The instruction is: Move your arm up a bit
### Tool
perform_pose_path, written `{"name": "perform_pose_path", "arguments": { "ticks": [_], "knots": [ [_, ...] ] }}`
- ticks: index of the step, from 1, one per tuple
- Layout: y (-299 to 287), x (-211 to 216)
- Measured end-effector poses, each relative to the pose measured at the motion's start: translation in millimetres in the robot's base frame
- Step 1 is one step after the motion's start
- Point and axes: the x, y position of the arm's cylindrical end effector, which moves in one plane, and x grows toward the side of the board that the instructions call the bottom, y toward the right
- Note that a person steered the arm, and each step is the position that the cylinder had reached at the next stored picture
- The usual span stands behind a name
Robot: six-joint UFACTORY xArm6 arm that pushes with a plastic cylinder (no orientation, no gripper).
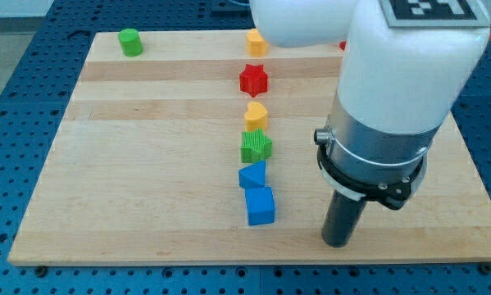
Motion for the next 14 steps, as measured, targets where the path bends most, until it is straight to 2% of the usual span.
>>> {"name": "perform_pose_path", "arguments": {
  "ticks": [10, 13, 14],
  "knots": [
    [-3.0, -19.5],
    [7.0, -78.7],
    [-12.3, -89.5]
  ]
}}
